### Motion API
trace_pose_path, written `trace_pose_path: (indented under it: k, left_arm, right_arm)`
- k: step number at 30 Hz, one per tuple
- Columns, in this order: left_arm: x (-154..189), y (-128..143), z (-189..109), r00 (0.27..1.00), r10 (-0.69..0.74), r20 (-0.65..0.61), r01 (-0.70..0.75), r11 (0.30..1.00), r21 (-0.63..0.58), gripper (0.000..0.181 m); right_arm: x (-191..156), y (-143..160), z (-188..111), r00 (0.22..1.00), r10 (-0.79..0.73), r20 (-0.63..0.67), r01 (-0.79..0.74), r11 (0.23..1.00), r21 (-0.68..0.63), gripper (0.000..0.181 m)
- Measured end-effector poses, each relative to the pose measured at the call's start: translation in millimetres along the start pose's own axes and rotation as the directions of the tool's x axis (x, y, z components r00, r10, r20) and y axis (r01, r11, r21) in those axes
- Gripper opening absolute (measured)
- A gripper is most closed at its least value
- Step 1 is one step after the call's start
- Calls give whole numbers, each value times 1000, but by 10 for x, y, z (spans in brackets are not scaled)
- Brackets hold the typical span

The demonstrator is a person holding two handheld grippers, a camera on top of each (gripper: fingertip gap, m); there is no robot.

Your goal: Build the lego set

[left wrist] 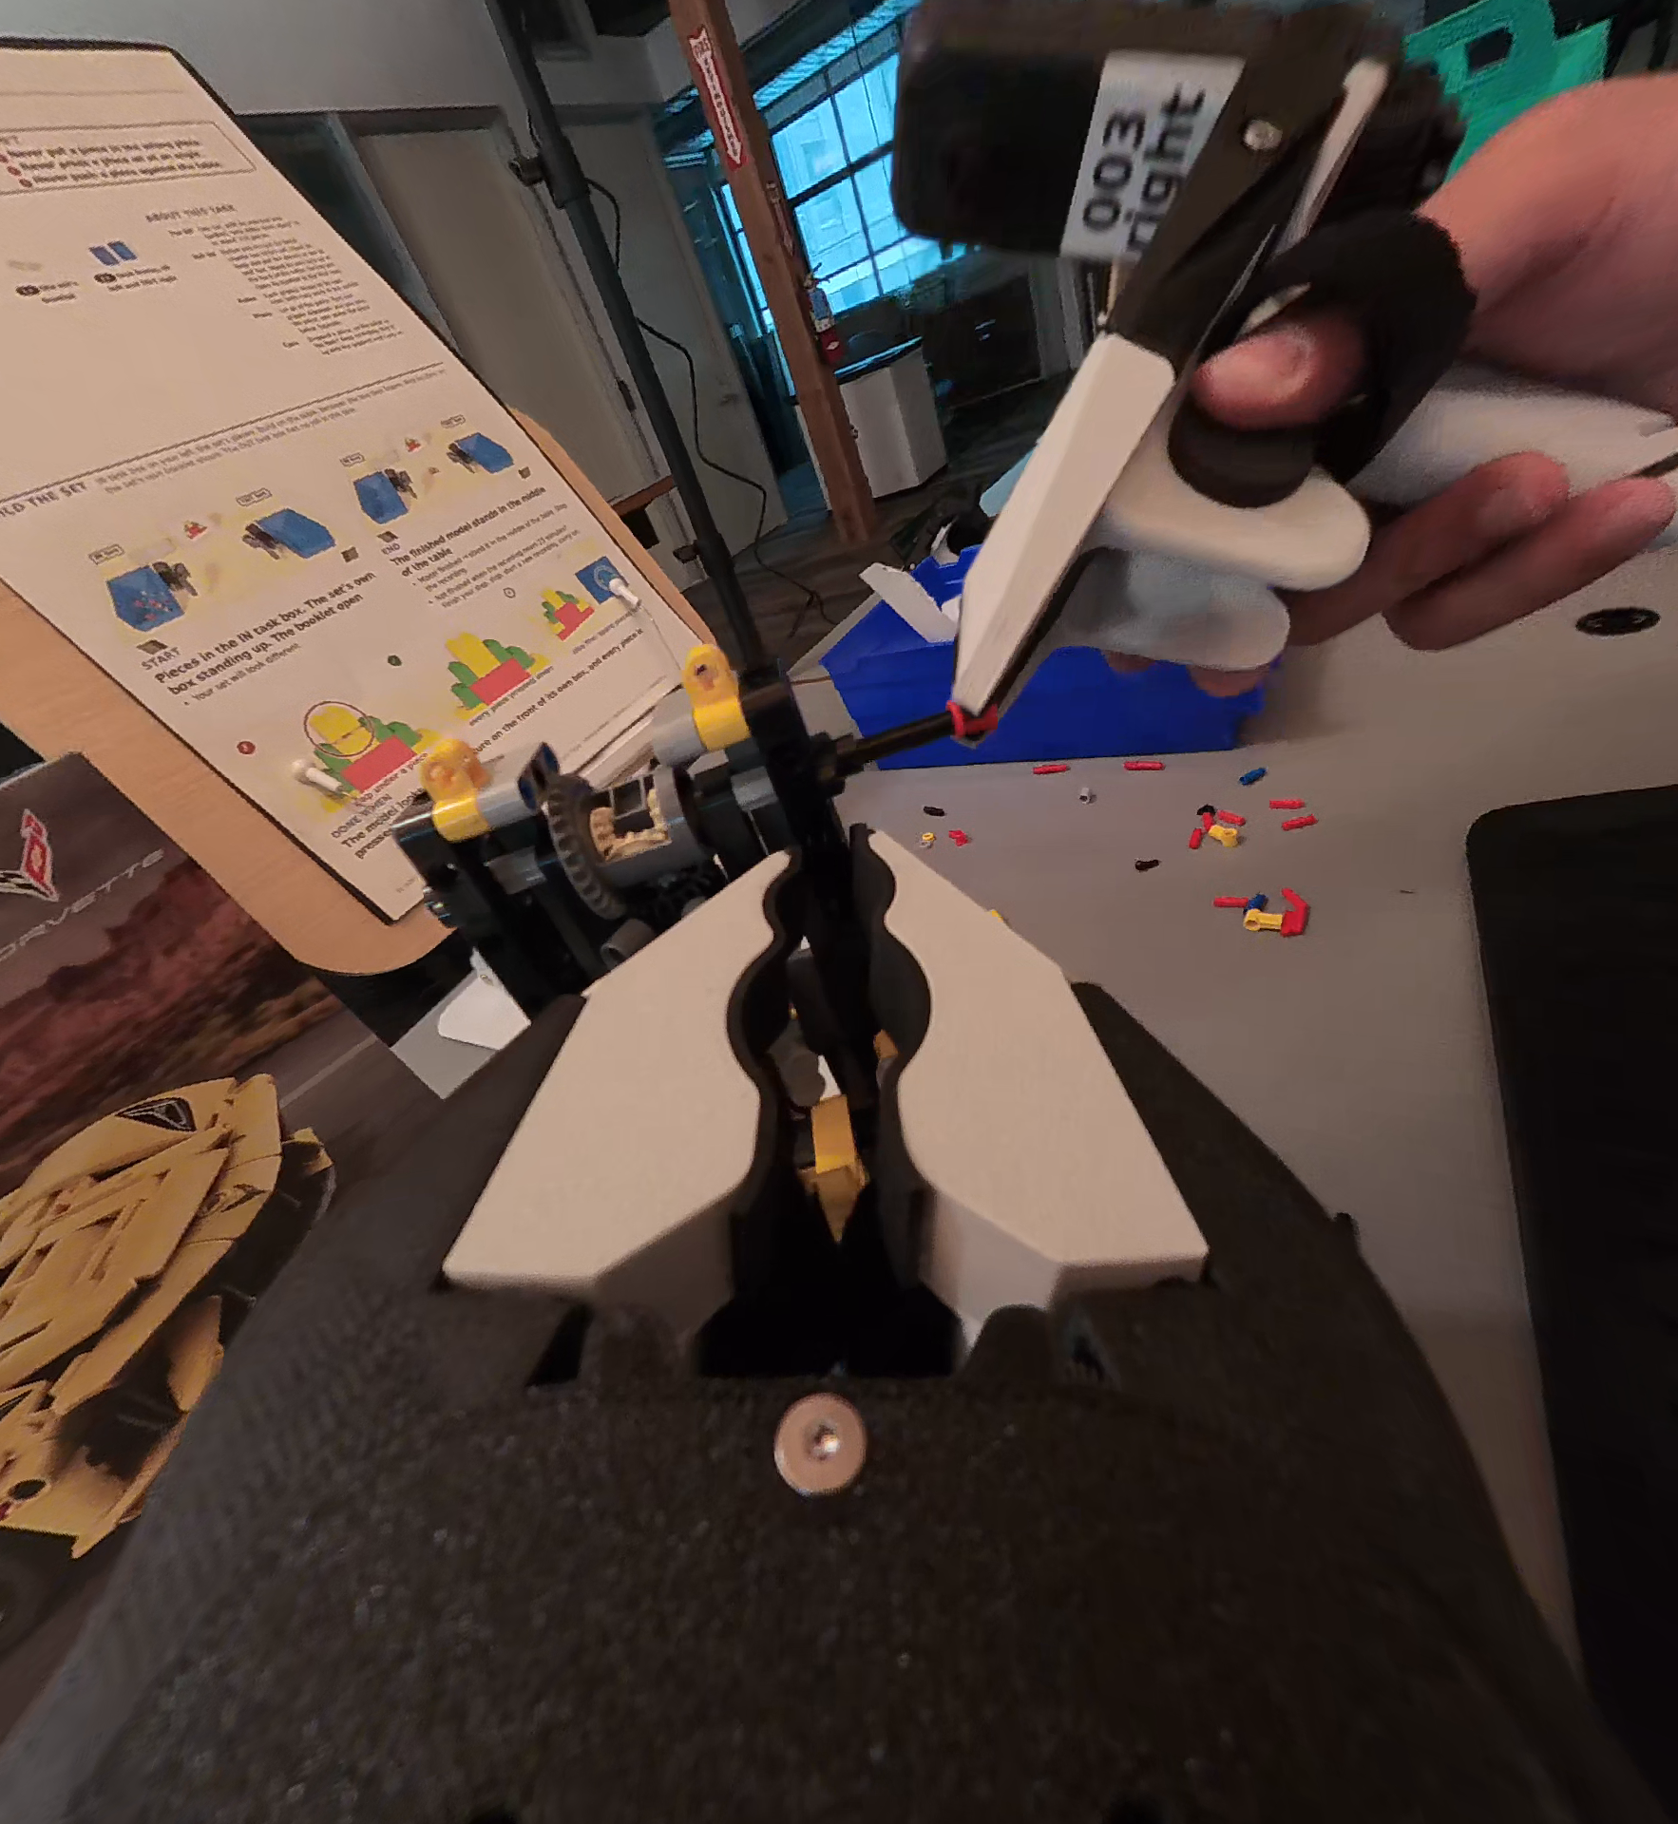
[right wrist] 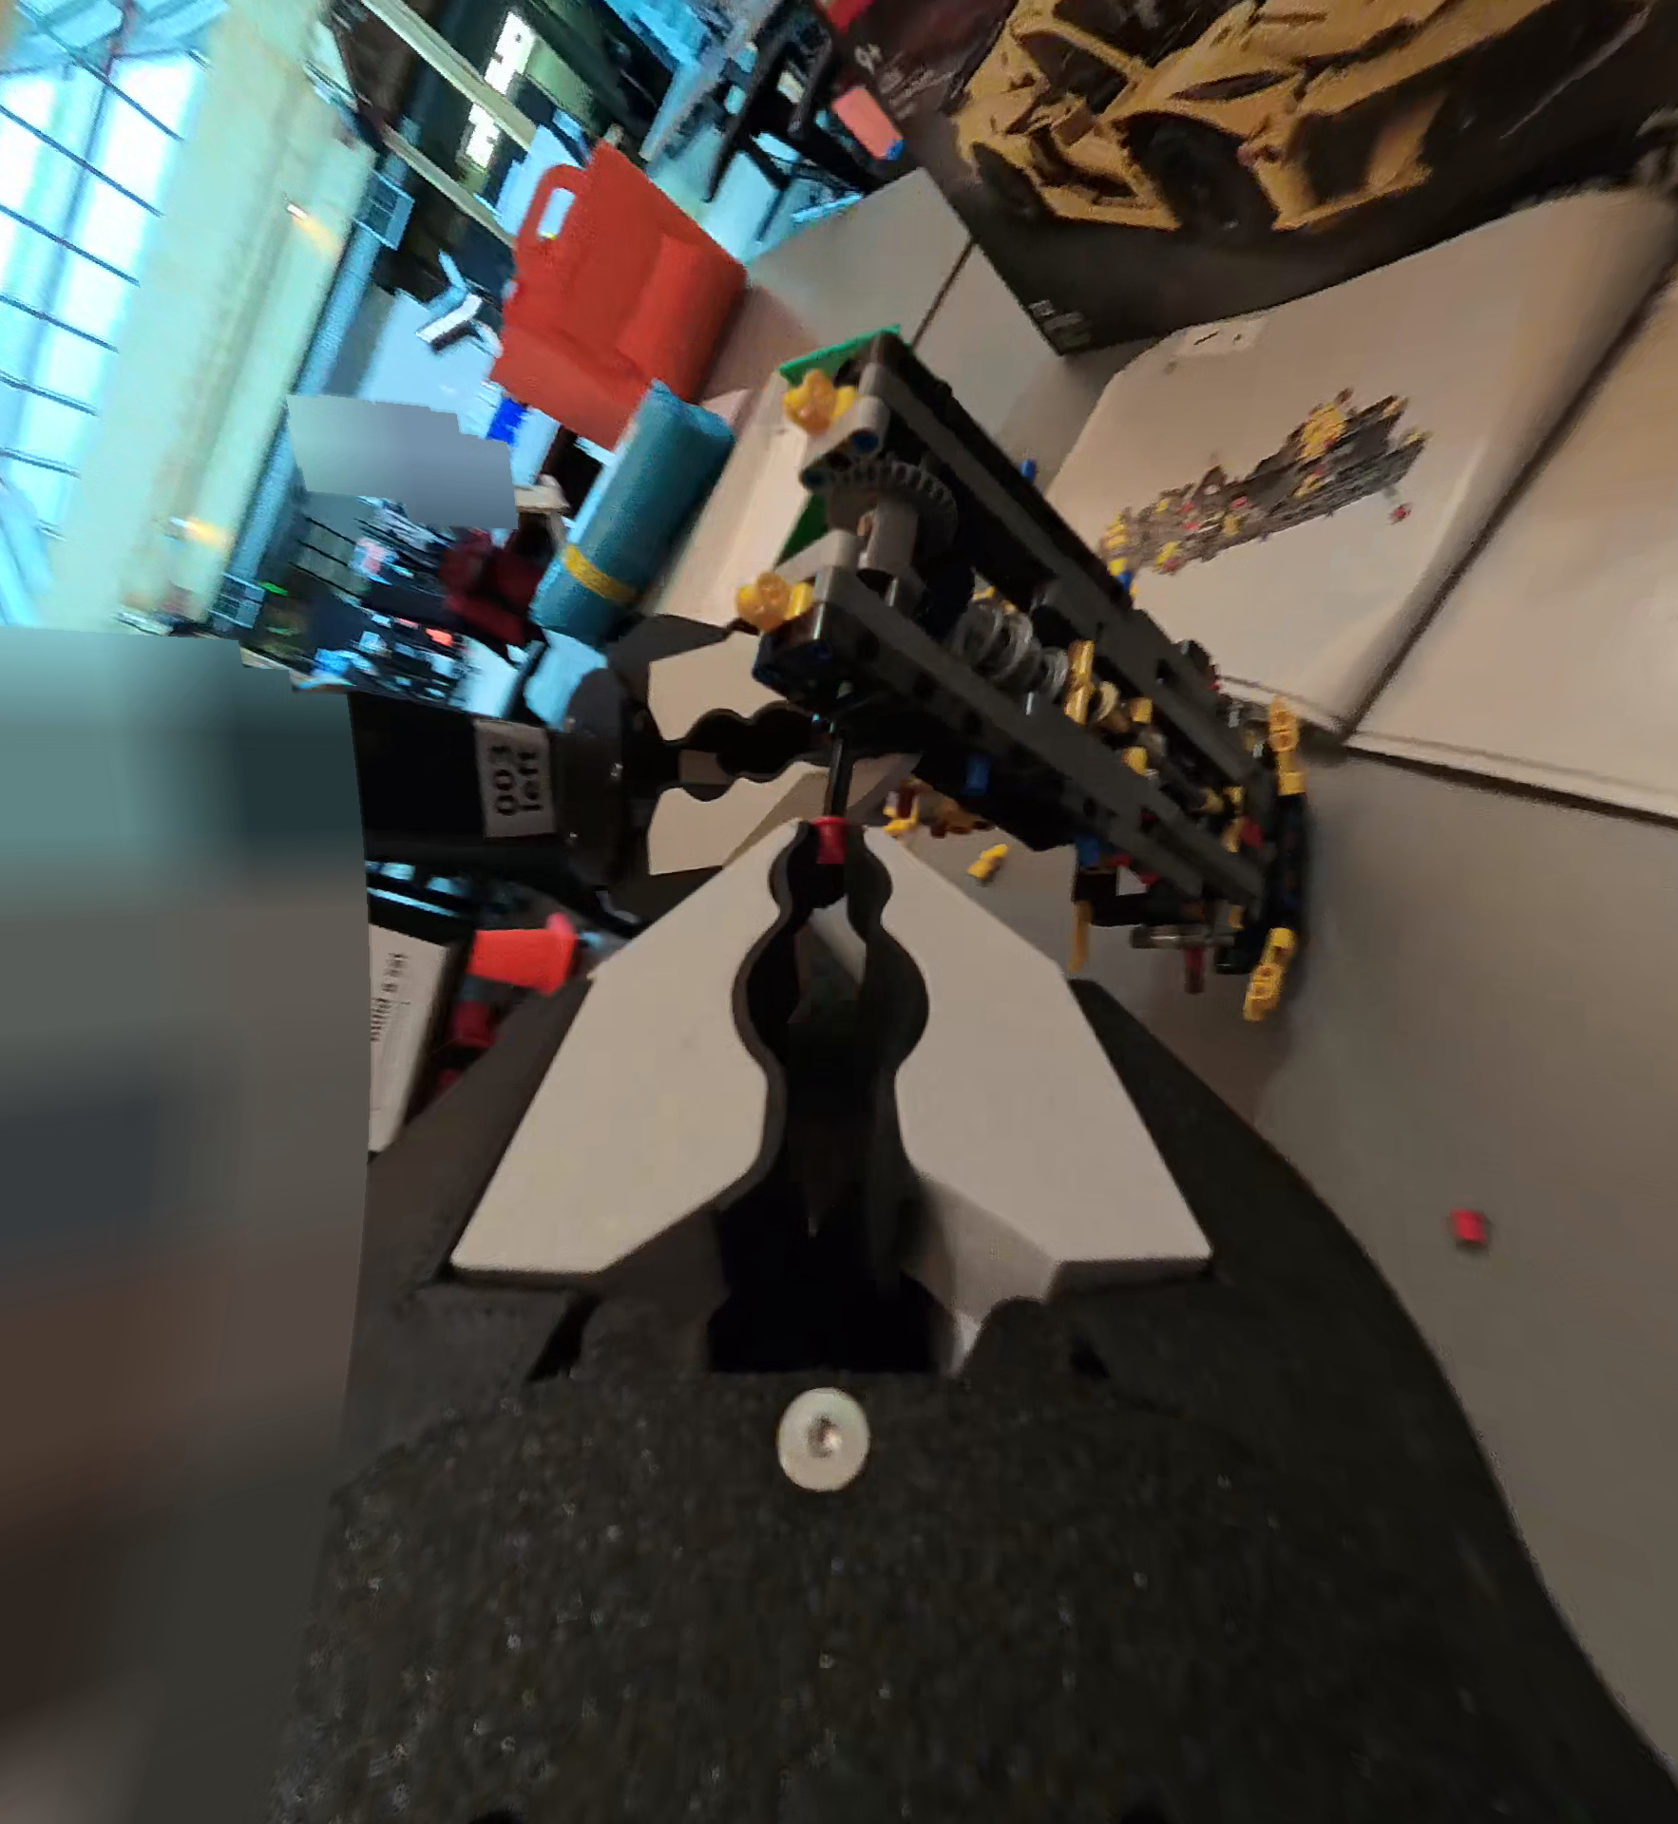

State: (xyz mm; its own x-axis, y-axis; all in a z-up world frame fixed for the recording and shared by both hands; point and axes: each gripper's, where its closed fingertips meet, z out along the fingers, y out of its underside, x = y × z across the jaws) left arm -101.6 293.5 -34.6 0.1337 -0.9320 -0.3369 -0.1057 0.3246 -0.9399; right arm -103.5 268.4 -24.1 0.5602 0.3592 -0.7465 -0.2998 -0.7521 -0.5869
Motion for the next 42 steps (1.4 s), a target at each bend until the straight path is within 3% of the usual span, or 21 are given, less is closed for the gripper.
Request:
trace_pose_path:
  k: [4,9,13,15,18,21,22,25,27,37,42]
  left_arm:
    - [13,-2,21,999,22,25,-22,1000,-7,8]
    - [4,1,18,999,23,26,-23,1000,-12,8]
    - [-23,-6,3,999,-46,-6,46,999,8,8]
    - [-14,-8,-7,998,-54,-26,54,998,18,8]
    - [51,-20,-26,993,-67,-93,70,997,37,8]
    - [70,-25,-59,989,-73,-131,80,996,48,8]
    - [76,-26,-71,987,-72,-143,80,995,53,8]
    - [119,-32,-104,975,-95,-201,110,992,64,8]
    - [112,-32,-109,974,-97,-203,114,991,71,8]
    - [106,-32,-110,971,-119,-207,137,988,76,7]
    - [98,-29,-107,972,-126,-201,144,987,76,7]
  right_arm:
    - [33,-10,-12,987,-98,-128,99,995,-2,5]
    - [24,-20,-9,991,-45,-128,46,999,9,5]
    - [-89,-77,-7,960,-258,-111,264,964,44,16]
    - [-199,-139,-65,896,-439,-72,444,893,73,24]
    - [-170,-120,-128,667,-743,-49,745,667,34,48]
    - [-36,-119,-135,541,-841,-24,839,537,82,54]
    - [-51,-83,-115,522,-852,37,845,522,112,51]
    - [-14,-32,33,549,-816,183,812,572,116,67]
    - [21,-18,130,549,-807,217,811,577,97,68]
    - [-25,43,231,541,-753,374,777,618,122,52]
    - [-11,41,231,523,-756,394,782,609,132,51]
